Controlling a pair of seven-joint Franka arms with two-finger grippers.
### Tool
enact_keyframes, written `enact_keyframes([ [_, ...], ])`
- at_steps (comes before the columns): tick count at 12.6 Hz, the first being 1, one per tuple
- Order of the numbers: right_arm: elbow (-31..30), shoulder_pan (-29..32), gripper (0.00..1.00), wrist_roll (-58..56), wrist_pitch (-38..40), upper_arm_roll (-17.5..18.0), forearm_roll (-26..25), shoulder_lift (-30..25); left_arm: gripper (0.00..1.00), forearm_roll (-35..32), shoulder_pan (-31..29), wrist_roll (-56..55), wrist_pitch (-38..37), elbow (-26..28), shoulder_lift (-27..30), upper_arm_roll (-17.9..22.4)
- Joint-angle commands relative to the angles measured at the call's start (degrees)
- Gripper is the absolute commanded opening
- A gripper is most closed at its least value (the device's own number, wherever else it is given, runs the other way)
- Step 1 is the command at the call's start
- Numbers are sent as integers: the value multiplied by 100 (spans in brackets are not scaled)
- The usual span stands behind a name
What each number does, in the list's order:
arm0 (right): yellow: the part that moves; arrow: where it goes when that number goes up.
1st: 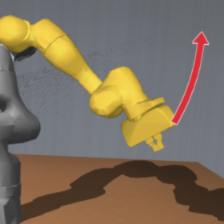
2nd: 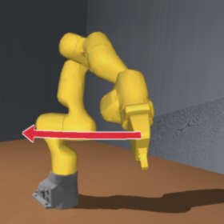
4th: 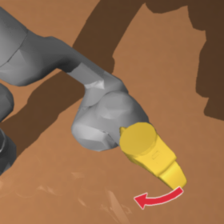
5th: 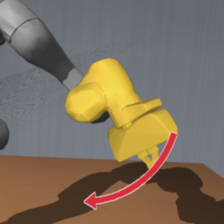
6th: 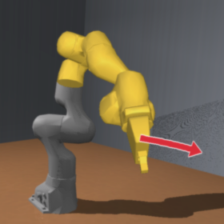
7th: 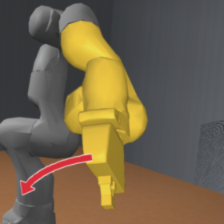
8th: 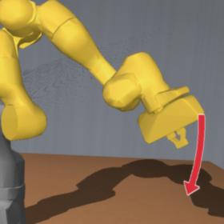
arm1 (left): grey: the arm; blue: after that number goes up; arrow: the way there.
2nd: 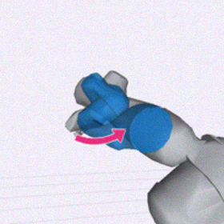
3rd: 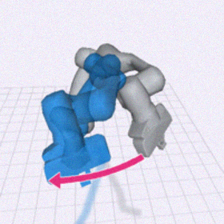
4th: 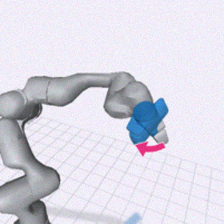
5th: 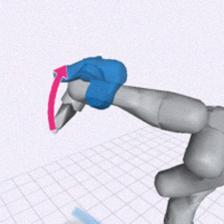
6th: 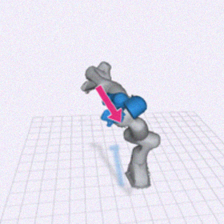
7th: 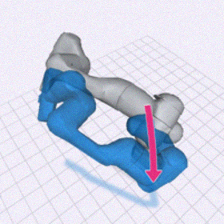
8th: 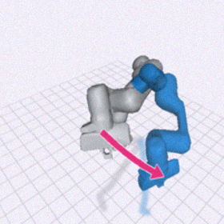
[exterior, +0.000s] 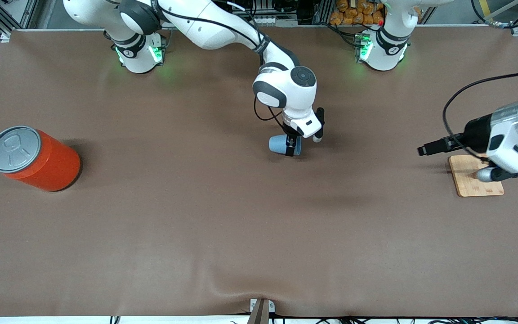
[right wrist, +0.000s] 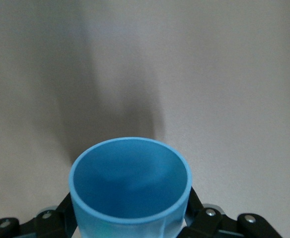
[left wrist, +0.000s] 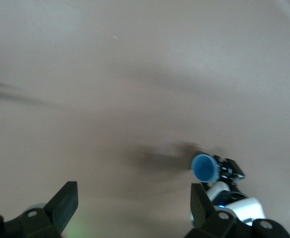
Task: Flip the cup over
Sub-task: 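Hold the cup with the right gripper while the left gripper reaches it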
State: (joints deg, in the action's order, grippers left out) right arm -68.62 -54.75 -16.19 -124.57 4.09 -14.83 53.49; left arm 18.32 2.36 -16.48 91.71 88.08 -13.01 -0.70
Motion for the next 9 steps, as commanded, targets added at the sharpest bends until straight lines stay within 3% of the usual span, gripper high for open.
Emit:
enact_keyframes([
  [1, 253, -123, 2, 316, 56, -83, -178, 188, 100, 556, 203, 257, 171, -45, -315, -61],
  [2, 218, -124, 9, 431, 47, -83, -274, 188, 100, 837, 213, 659, 293, -45, -569, -183],
  [5, 218, -141, 9, 459, -93, -83, -425, 294, 100, 1357, 248, 1760, 470, -19, -1185, -351],
  [6, 218, -141, 15, 459, -94, -83, -433, 285, 100, 1463, 248, 1849, 479, -19, -1256, -386],
  [7, 218, -124, 39, 450, -94, -83, -433, 285, 100, 1473, 248, 1946, 479, -19, -1266, -413],
  [8, 209, -115, 99, 450, -111, -83, -573, 285, 100, 1516, 239, 2190, 479, -19, -1309, -413],
  [9, 200, -106, 100, 450, -111, -83, -644, 285, 100, 1717, 204, 2567, 488, 8, -1379, -422],
])
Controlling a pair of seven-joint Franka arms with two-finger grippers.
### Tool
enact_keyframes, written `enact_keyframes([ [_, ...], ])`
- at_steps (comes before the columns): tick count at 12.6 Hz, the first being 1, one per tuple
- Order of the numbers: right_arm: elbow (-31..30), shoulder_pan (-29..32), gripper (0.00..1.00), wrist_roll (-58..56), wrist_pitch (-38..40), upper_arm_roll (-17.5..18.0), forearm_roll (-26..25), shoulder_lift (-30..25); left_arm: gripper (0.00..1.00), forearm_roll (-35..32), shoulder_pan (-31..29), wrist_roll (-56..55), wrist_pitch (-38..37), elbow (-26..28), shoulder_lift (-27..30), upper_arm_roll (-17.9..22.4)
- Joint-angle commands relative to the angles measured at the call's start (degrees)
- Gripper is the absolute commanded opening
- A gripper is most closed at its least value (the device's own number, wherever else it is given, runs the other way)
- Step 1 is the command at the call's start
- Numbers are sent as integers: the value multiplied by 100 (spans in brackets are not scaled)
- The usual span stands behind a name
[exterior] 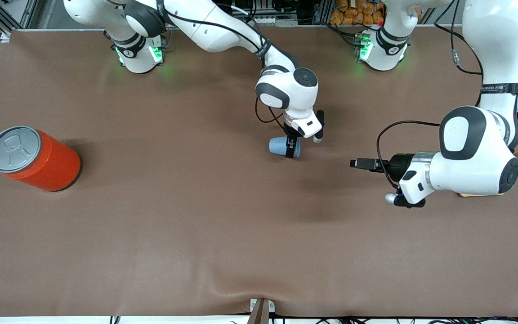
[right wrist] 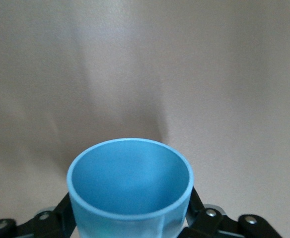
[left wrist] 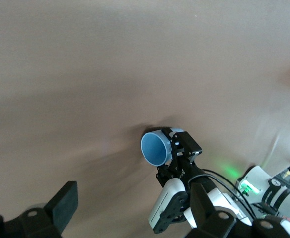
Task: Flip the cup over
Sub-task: 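Hold the cup with the right gripper while the left gripper reaches it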
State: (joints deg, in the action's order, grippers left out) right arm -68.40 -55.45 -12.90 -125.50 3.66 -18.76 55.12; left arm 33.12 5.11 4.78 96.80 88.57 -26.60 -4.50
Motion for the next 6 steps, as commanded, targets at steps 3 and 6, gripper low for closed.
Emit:
enact_keyframes([
  [3, 178, -19, 100, 130, -10, -32, -207, 78, 100, 1081, -177, 1699, 215, 369, -196, -25],
  [6, 178, -10, 100, 147, 69, -32, -180, -62, 100, 1266, -378, 2542, 550, 696, -388, -33],
])
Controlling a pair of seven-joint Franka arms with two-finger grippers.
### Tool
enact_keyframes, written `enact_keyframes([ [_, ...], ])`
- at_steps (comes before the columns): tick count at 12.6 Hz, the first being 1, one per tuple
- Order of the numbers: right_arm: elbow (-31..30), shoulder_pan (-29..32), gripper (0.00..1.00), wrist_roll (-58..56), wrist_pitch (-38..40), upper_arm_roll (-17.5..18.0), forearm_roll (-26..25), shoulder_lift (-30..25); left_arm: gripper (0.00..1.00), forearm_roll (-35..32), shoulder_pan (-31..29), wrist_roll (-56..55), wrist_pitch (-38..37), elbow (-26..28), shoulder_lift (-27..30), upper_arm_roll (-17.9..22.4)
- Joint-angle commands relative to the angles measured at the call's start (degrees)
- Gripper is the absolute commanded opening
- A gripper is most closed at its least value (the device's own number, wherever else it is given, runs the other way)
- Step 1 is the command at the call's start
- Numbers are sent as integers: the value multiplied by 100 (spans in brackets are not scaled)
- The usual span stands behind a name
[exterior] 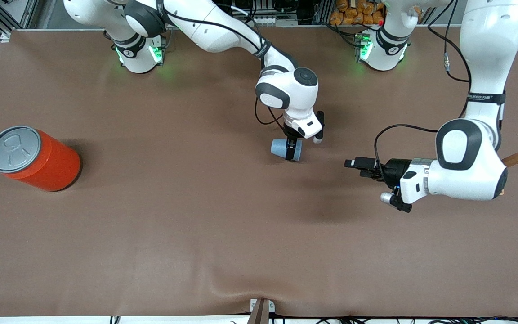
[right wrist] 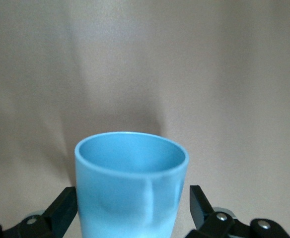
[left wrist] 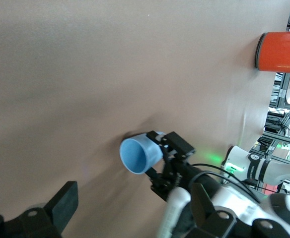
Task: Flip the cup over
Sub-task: 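Hold the cup with the right gripper while the left gripper reaches it, then grasp the cup with the left gripper while the right gripper releases it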
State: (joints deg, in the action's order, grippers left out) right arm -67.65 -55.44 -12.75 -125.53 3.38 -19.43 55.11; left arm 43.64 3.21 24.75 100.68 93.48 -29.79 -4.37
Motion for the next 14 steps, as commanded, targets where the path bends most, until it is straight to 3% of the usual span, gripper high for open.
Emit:
enact_keyframes([
  [1, 103, -28, 100, 124, 81, 5, -104, -105, 99, 546, -223, 983, 206, 327, -140, -47],
  [3, 15, -19, 100, 123, 204, 13, -96, -245, 86, 1074, -215, 1653, 215, 573, -255, -38],
  [6, -161, -28, 100, 167, 492, 66, -61, -579, 72, 1182, -128, 2015, 250, 873, -282, -47],
  [8, -152, -2, 100, 185, 819, 84, 96, -869, 71, 1443, -83, 2305, 433, 1214, -290, -55],
  [10, -144, 155, 100, 167, 924, 66, 465, -1220, 71, 2136, 22, 2770, 505, 1566, -290, -99],
  [14, -108, 988, 100, 176, 1487, 13, 853, -2046, 69, 2841, 320, 2973, 698, 1972, -369, -152],
])
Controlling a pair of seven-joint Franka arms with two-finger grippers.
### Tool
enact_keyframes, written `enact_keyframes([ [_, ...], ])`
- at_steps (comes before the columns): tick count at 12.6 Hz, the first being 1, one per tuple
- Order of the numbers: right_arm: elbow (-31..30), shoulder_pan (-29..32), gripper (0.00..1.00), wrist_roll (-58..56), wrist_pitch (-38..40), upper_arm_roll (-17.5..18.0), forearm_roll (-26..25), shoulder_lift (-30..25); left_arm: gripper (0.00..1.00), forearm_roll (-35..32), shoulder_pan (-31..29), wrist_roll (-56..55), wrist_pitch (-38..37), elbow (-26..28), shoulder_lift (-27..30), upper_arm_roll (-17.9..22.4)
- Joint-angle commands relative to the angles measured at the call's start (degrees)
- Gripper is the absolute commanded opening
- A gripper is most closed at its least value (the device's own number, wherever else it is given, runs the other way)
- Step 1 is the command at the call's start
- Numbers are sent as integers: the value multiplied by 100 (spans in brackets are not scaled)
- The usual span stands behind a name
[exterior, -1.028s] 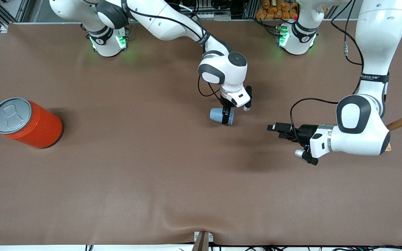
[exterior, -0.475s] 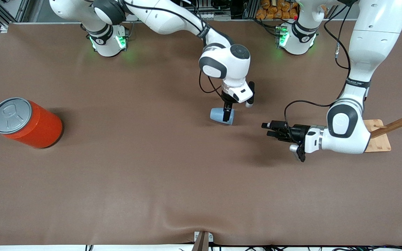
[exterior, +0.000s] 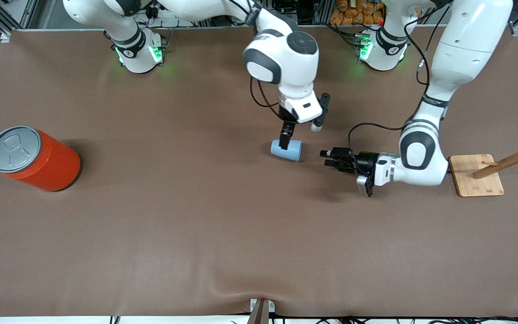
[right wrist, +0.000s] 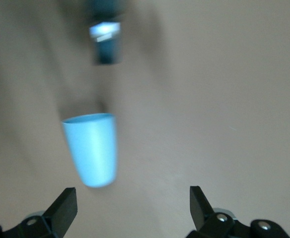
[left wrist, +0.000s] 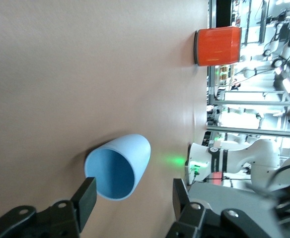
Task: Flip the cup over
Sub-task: 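Grasp the cup with the left gripper while the right gripper releases it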
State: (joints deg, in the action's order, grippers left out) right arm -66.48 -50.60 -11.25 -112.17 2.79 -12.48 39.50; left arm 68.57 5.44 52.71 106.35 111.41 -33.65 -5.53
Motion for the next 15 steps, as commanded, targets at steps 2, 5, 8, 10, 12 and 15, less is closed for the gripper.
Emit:
enact_keyframes([
  [2, -225, 1311, 100, 18, 344, 90, 271, -837, 68, 560, 228, 196, 184, 197, -88, -36],
  [5, -225, 2603, 100, 35, 896, 82, 1123, -1364, 68, 999, 457, 231, 518, 399, -167, -45],
  [8, -225, 3465, 100, 35, 1538, 38, 1098, -1769, 68, 1378, 686, 231, 623, 505, -185, -45],
  [10, -217, 4230, 100, 166, 1960, 64, 1134, -2007, 68, 1405, 765, 231, 677, 601, -177, -45],
  [12, -208, 4810, 100, 403, 2119, 73, 1395, -2104, 65, 1405, 791, 310, 703, 654, -194, -45],
  [15, -243, 5261, 100, 1672, 2873, 90, 1643, -2324, 53, 1413, 800, 319, 712, 733, -185, -54],
])
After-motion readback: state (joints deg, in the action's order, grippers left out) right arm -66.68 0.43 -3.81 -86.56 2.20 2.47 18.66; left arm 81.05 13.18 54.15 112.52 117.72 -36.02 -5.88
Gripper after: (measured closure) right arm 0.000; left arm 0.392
